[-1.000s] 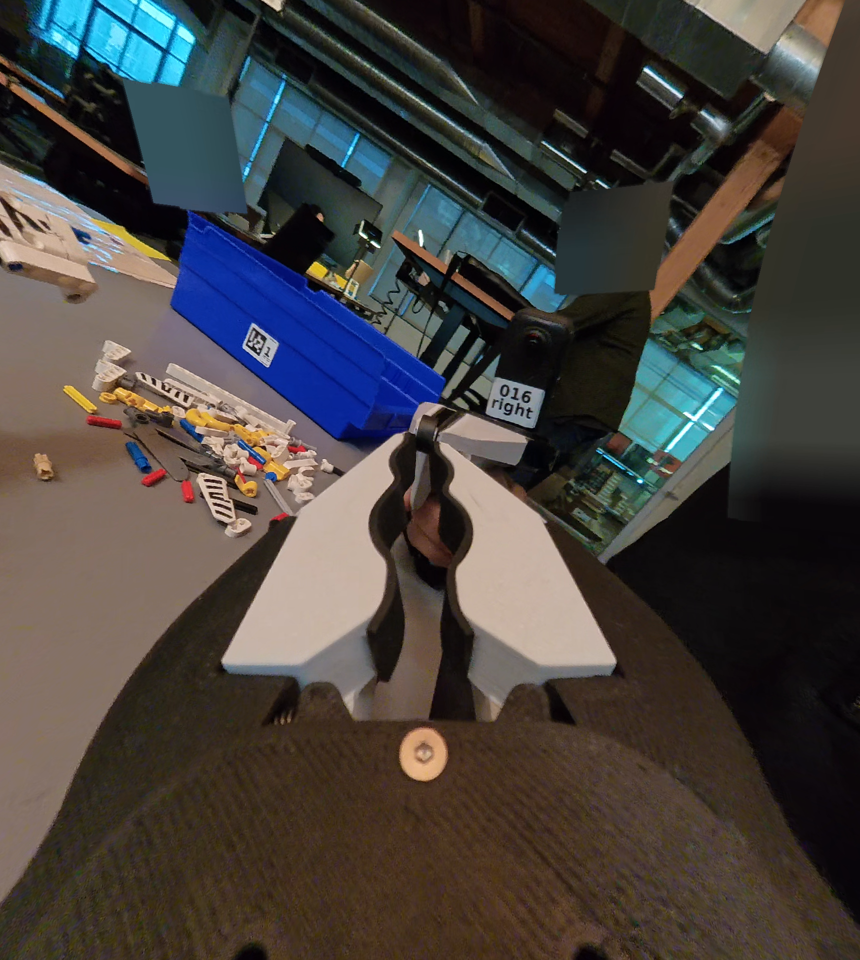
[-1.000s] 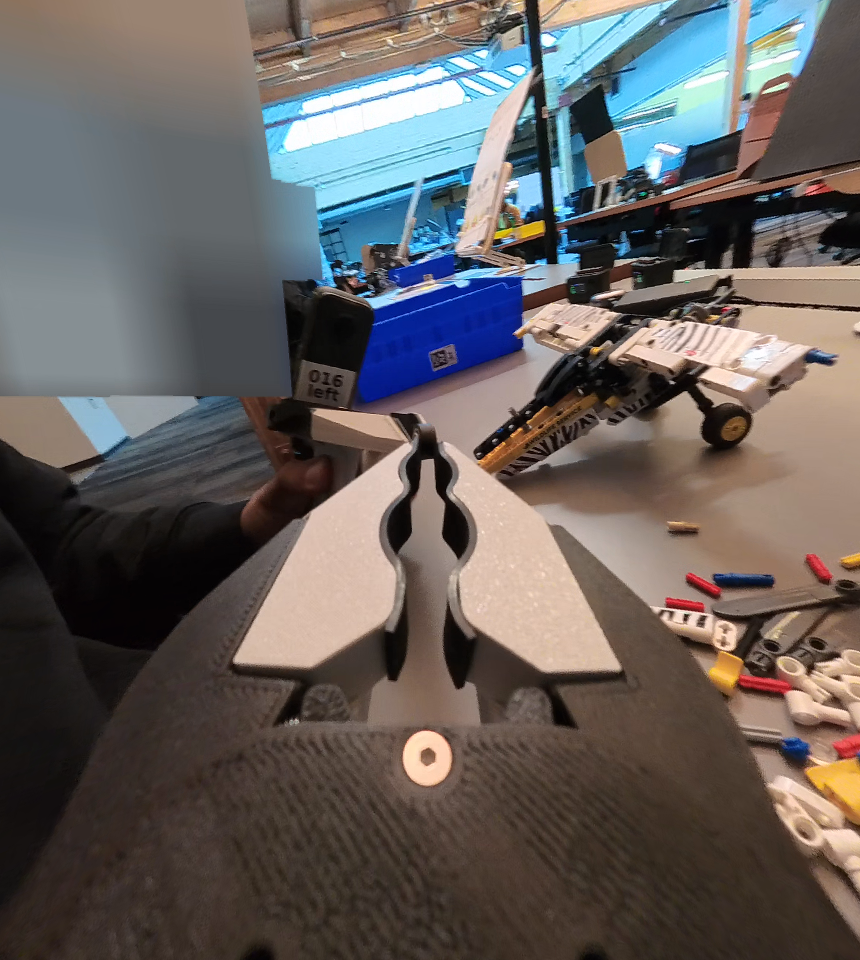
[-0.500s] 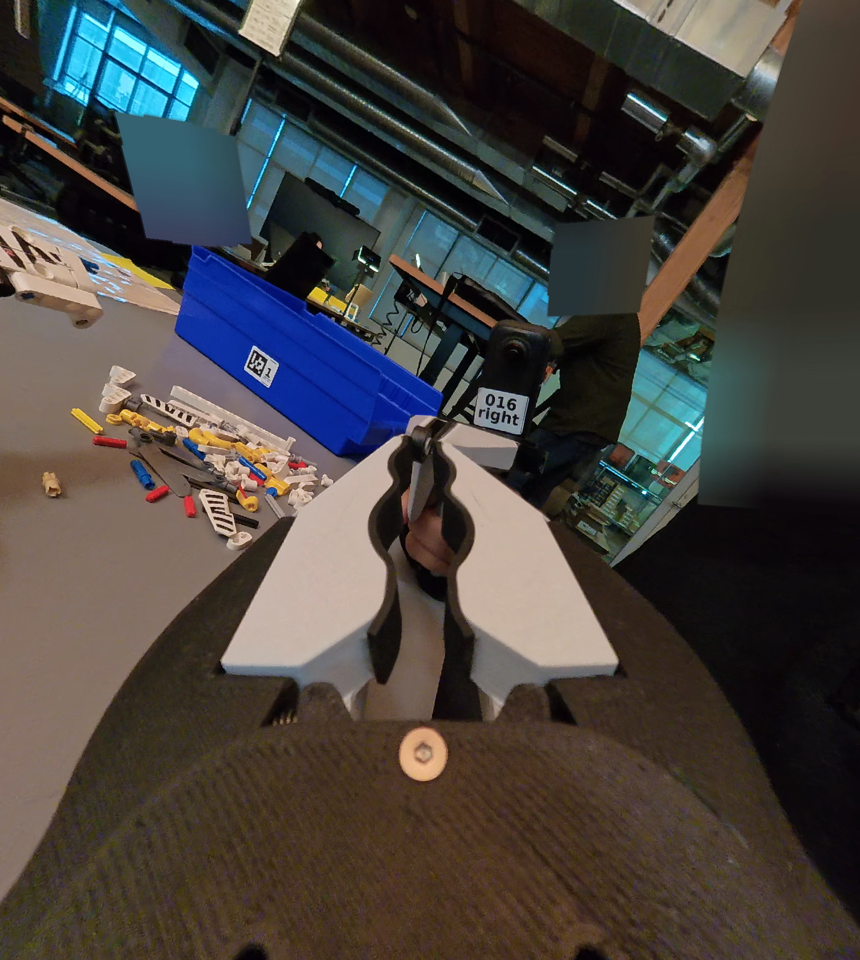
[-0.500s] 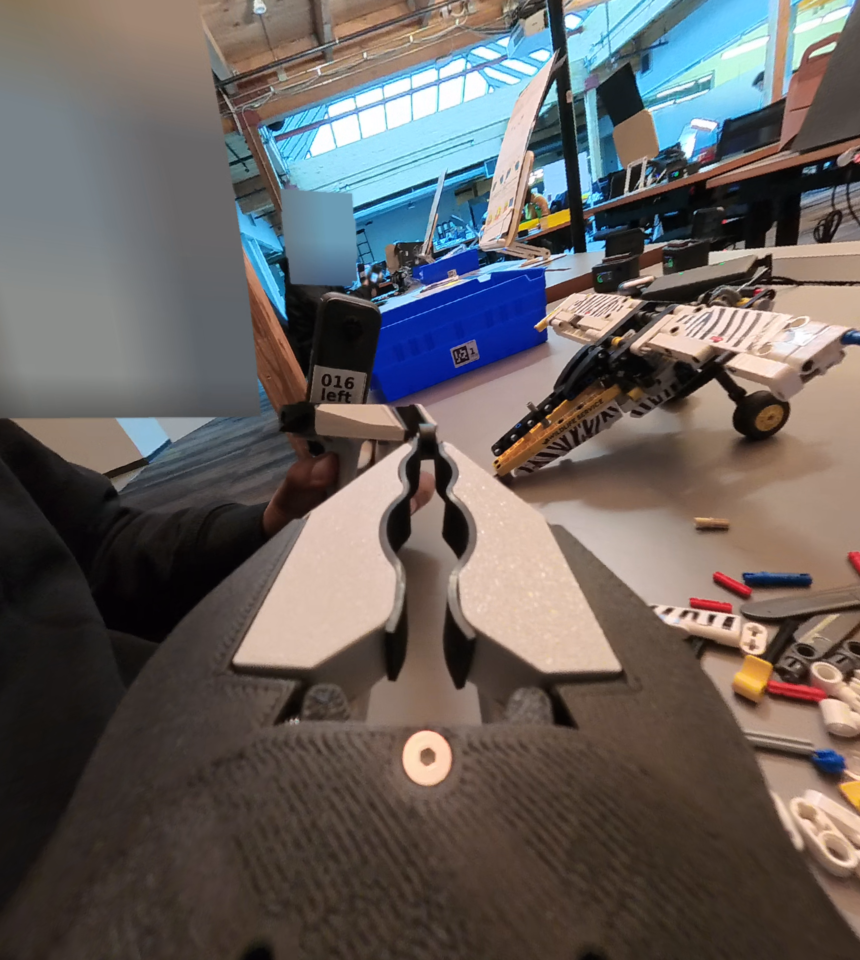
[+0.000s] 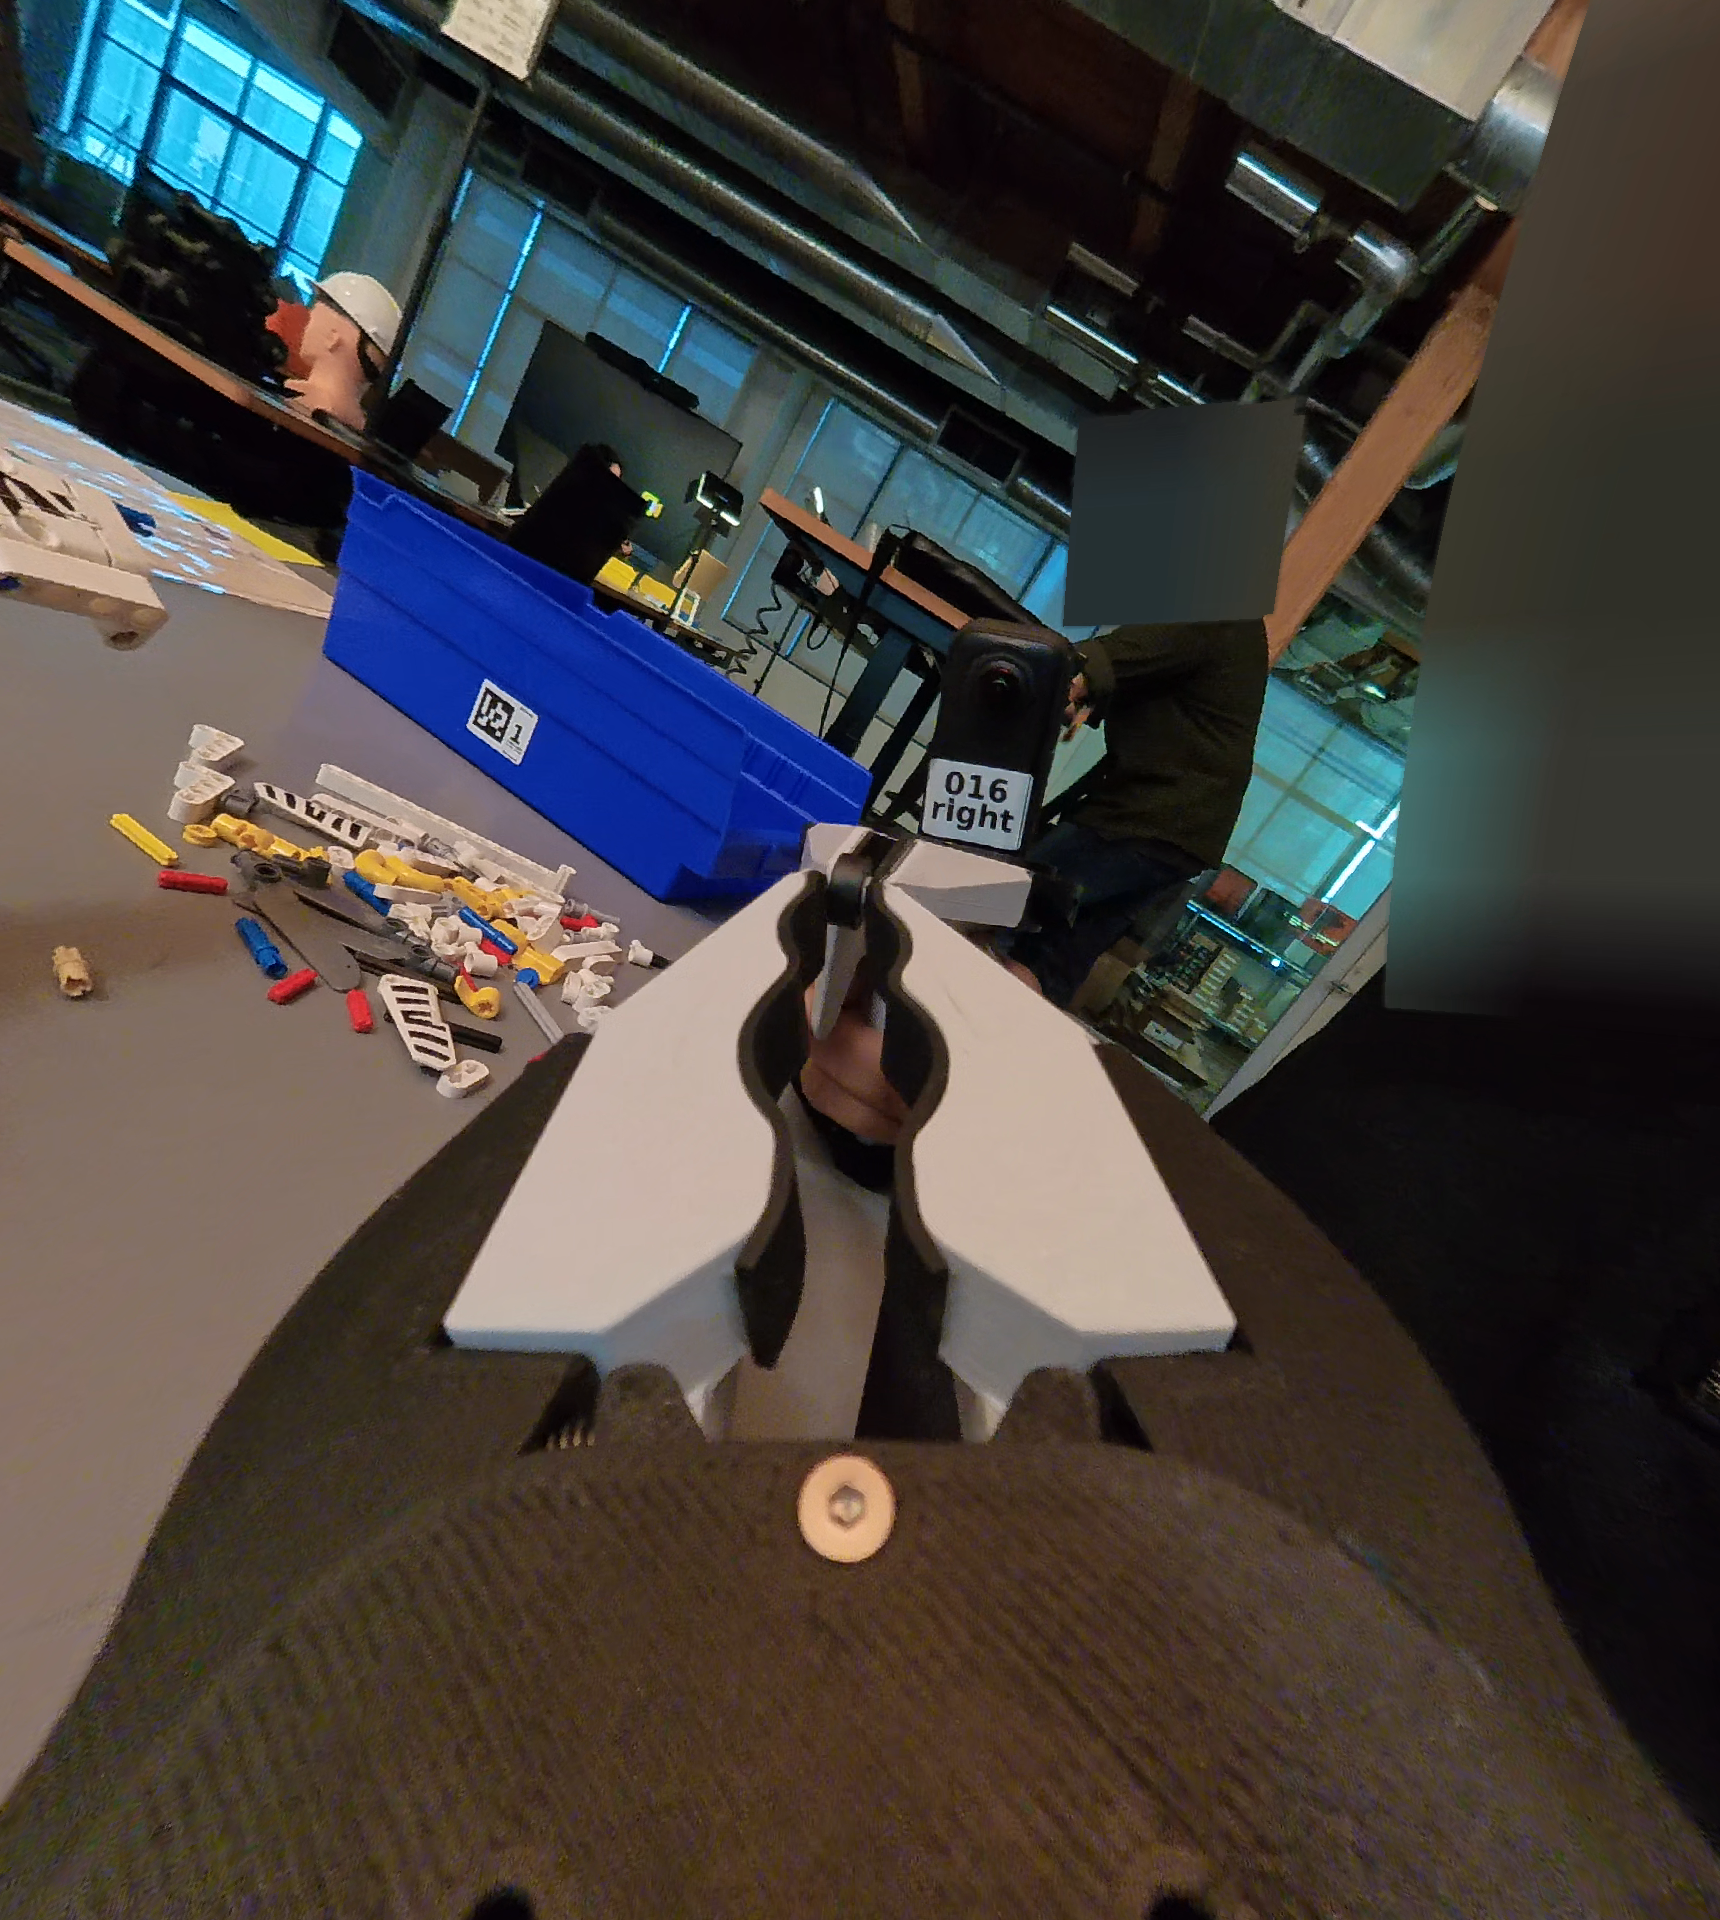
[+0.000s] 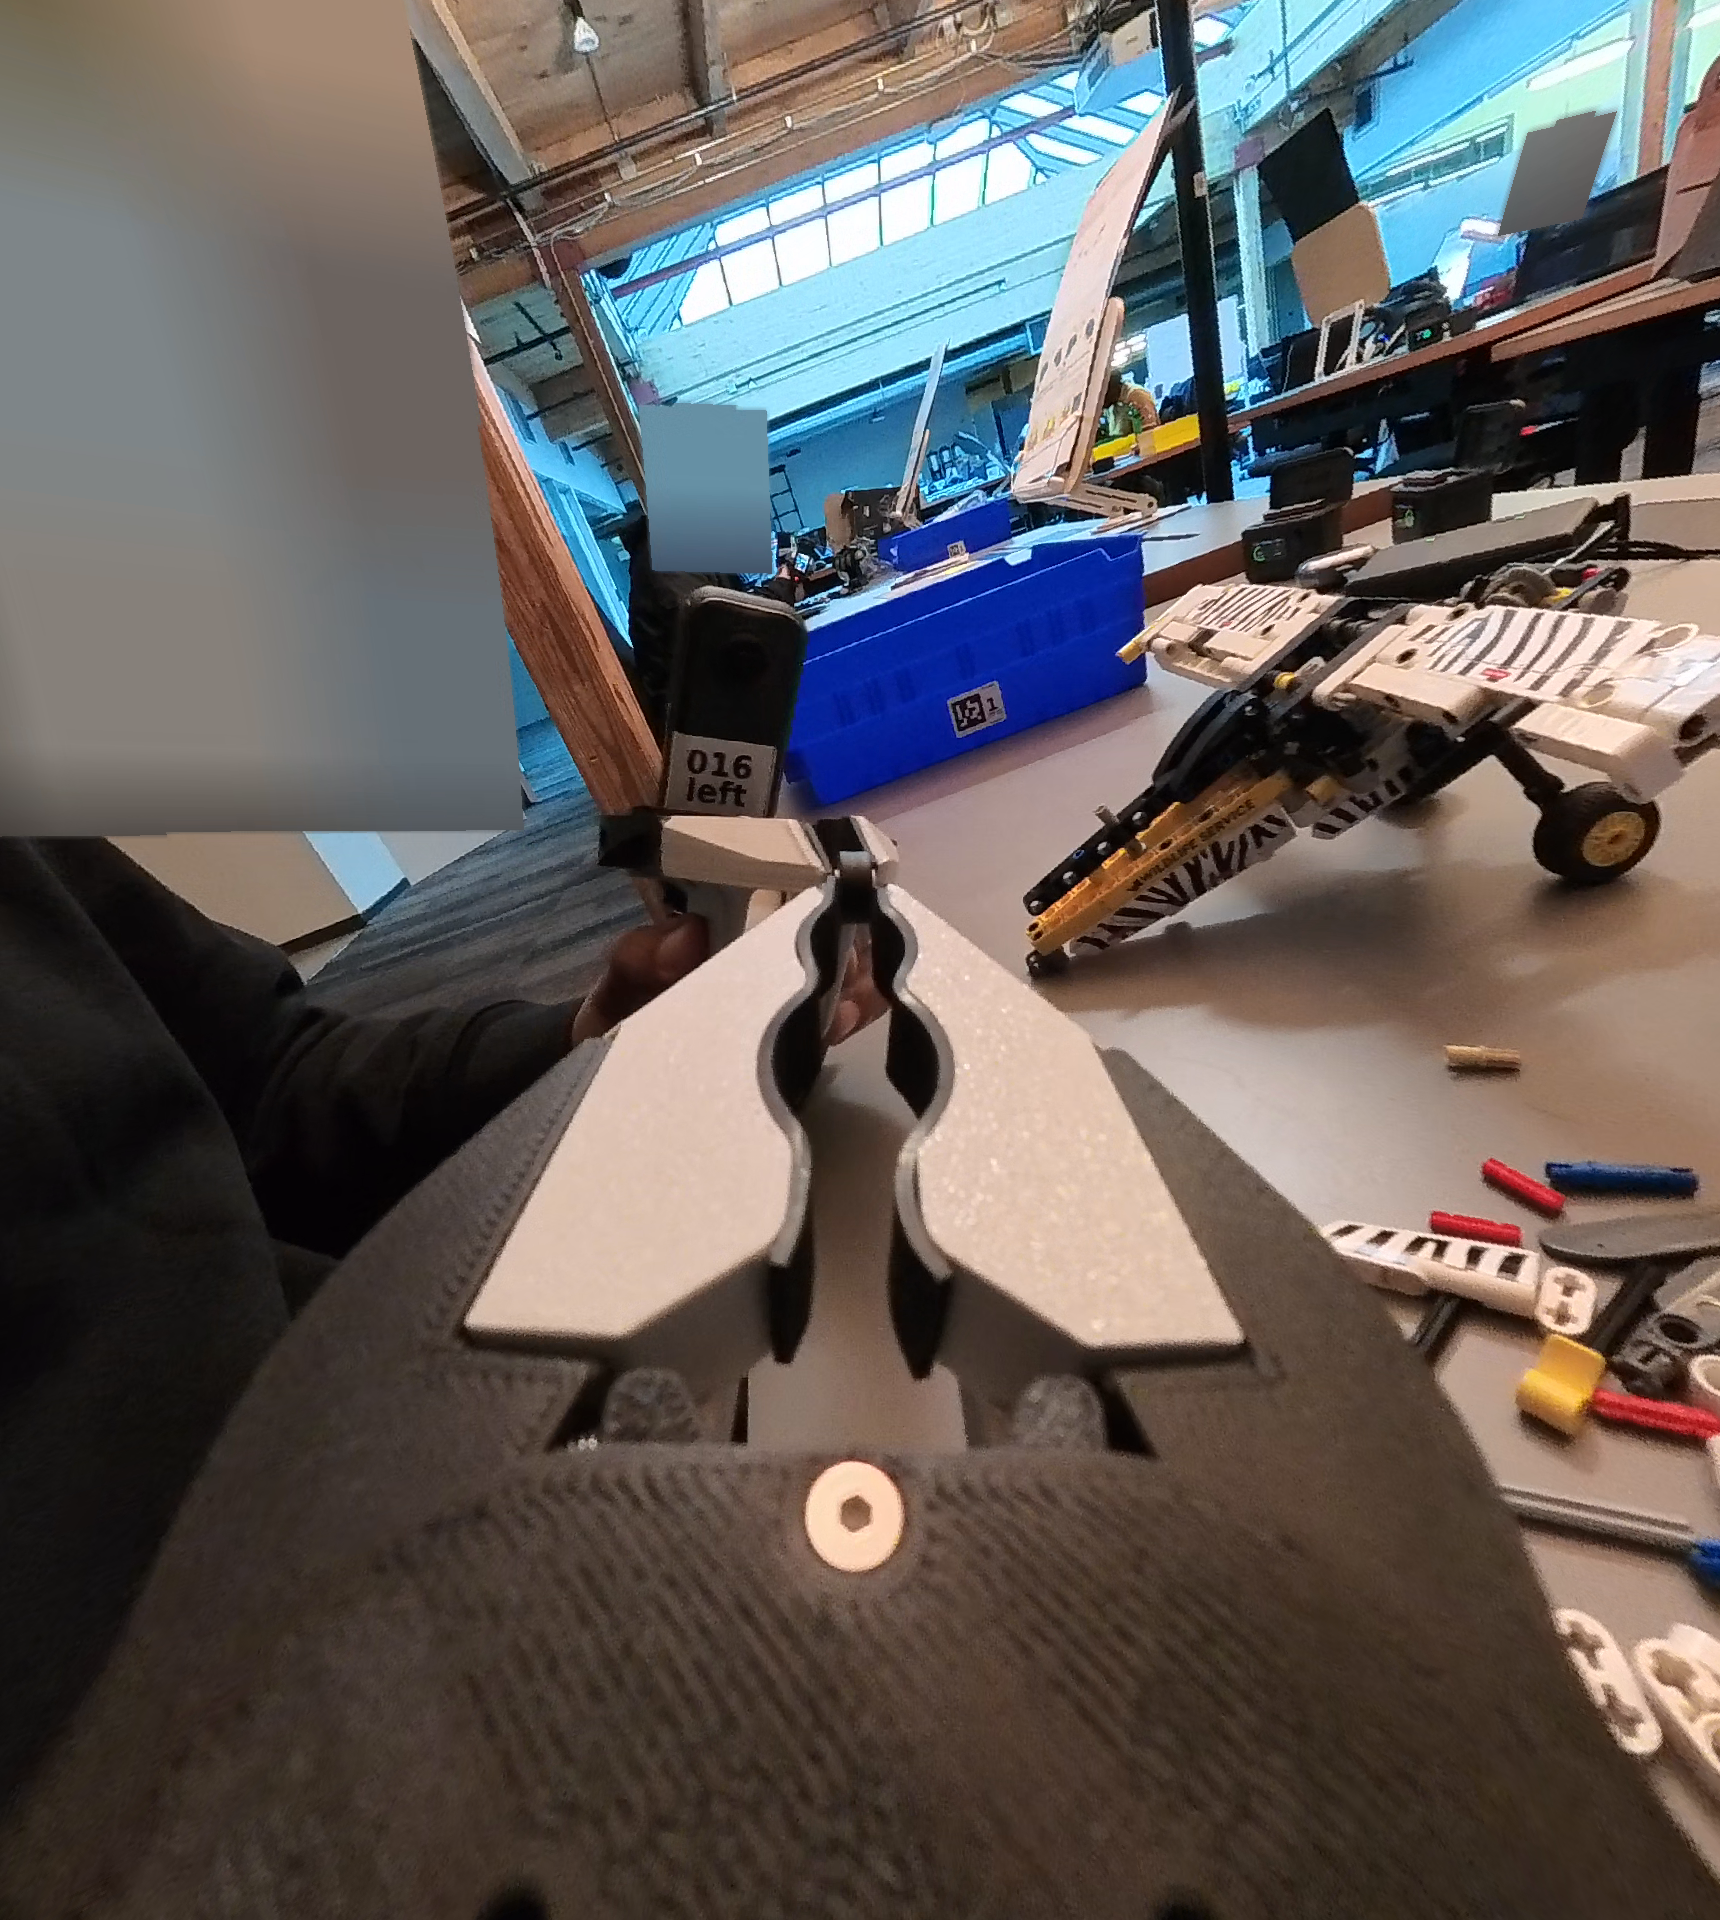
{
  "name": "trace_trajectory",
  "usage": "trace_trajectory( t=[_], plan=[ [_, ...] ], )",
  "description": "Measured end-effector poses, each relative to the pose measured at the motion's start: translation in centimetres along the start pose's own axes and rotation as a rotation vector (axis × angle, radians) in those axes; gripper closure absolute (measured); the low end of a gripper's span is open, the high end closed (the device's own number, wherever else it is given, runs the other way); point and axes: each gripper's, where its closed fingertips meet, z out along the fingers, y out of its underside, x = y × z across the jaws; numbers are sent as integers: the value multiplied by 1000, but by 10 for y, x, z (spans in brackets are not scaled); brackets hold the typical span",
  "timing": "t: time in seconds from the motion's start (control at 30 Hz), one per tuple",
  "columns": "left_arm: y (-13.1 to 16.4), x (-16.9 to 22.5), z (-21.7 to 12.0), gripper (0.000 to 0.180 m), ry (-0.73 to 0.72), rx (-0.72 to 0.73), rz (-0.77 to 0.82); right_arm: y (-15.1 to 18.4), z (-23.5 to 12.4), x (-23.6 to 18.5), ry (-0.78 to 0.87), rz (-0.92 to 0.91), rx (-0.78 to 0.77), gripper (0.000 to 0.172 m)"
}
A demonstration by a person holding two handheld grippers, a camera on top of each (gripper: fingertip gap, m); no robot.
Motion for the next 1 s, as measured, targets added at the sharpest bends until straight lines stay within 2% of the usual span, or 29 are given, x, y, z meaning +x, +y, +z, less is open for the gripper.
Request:
trace_trajectory(
  t=[0.2, 0.3, 1.0],
  plan=[
    [1, 1, 1, 179, 4, -9, 4, -2, -2, -2, -24, 22, 8, 167],
    [3, 0, 2, 179, -1, -23, 3, -1, -1, -4, -47, 37, 9, 160],
    [5, -1, 3, 180, -2, -37, -12, 8, -1, 1, 30, -34, -71, 165]
  ],
)
